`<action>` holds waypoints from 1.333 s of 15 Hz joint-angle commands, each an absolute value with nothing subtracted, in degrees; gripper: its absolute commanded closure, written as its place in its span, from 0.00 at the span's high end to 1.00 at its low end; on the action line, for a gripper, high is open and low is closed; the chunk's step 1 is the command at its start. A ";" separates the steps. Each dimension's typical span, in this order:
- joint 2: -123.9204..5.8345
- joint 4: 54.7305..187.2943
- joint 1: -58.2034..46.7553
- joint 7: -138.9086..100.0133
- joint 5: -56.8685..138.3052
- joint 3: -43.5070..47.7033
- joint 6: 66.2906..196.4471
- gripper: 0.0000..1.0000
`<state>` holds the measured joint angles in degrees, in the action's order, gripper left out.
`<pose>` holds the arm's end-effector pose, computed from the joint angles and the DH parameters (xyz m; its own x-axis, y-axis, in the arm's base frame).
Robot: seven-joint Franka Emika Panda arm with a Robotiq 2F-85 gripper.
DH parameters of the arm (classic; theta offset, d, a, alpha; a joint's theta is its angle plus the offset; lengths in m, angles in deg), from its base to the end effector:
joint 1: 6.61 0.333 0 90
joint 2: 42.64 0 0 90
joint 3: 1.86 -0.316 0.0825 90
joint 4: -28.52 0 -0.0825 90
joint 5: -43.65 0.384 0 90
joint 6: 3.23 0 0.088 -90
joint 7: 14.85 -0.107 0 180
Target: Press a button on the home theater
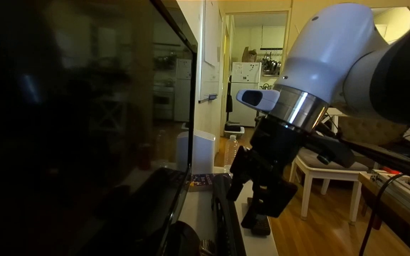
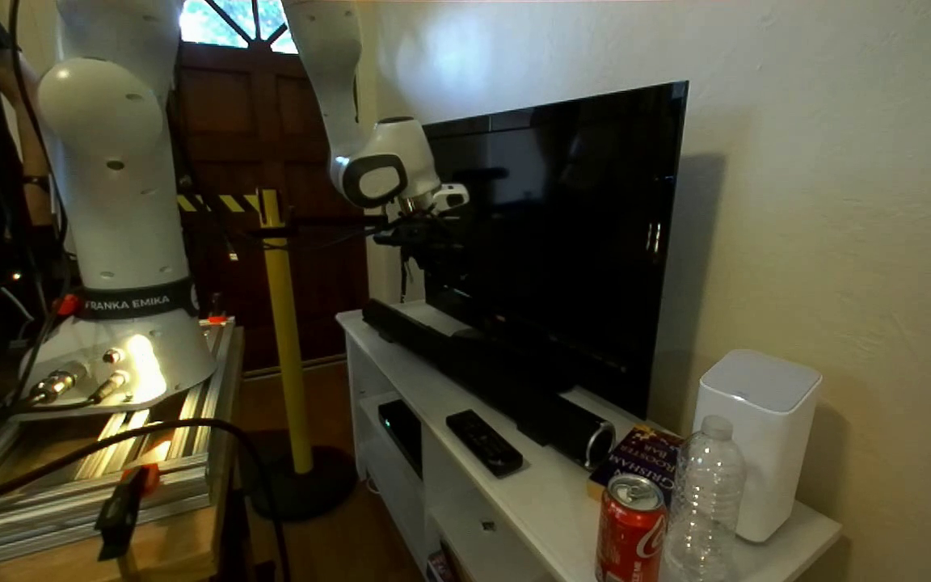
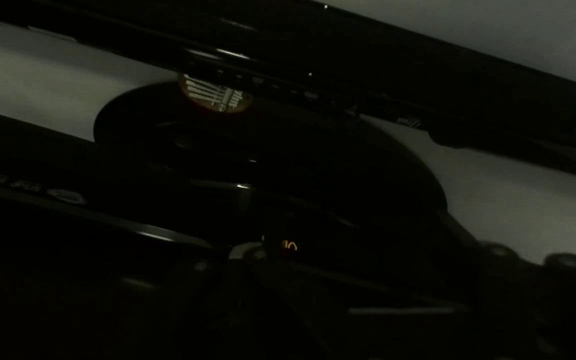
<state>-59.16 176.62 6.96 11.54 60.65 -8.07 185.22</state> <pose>0.4516 0.1326 0.2005 0.8032 0.4482 0.3925 0.4578 -0.8859 0.0749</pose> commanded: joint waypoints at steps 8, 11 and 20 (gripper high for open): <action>-74.59 168.65 16.96 -1.24 53.08 3.88 193.73 0.00; -75.41 167.96 17.47 -2.79 52.74 4.21 191.79 0.00; -78.28 167.08 17.35 -4.68 51.29 5.17 190.86 0.00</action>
